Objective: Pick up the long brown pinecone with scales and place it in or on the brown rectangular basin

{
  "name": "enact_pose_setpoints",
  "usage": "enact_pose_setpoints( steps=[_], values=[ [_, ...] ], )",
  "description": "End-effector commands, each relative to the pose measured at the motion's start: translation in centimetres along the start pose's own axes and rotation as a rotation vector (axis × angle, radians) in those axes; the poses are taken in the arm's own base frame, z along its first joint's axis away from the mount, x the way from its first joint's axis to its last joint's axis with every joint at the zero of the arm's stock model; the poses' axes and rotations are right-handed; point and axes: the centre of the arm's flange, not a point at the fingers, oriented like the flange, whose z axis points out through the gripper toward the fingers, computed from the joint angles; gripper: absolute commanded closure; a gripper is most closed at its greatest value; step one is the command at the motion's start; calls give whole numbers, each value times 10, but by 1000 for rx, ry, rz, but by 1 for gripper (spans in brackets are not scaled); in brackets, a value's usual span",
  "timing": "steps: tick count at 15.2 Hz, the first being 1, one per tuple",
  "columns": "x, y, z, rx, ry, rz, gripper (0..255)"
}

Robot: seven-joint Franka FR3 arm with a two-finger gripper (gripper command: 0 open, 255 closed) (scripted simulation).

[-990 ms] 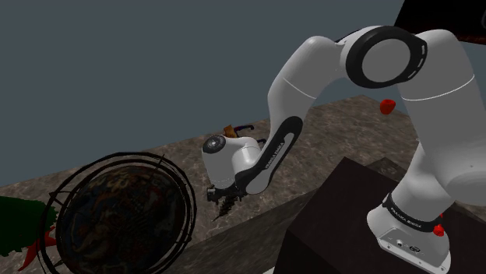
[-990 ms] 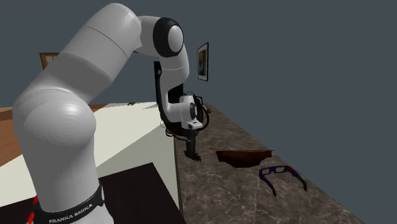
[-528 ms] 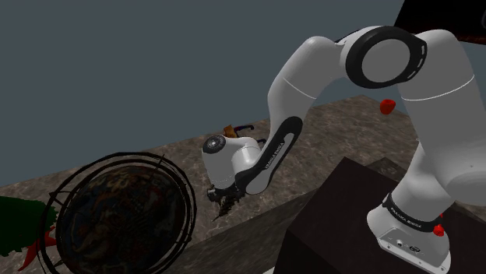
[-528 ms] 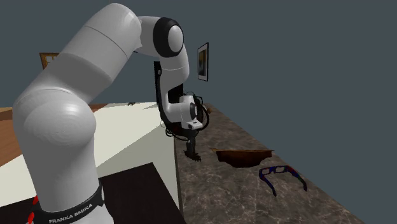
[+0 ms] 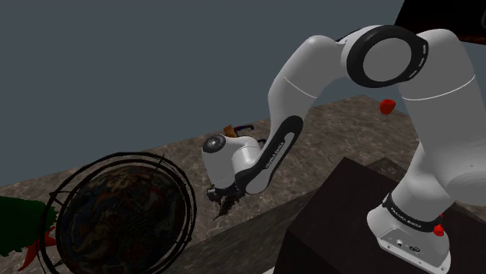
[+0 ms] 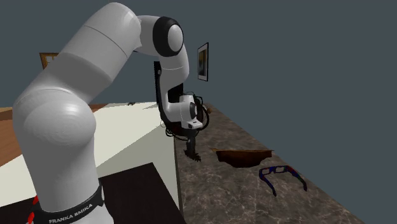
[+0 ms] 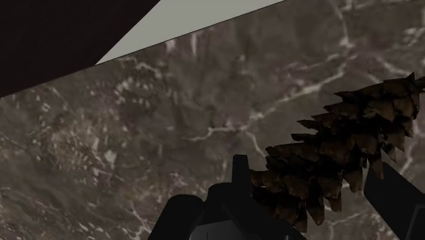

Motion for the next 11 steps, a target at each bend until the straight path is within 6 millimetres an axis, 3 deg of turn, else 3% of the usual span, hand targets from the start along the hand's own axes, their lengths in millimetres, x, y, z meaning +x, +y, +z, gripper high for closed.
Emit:
enact_pose_setpoints(
  steps=[1, 11],
  values=[
    [1, 1, -8, 0, 0, 0, 255],
    [7, 7, -60, 0, 0, 0, 255]
  ],
)
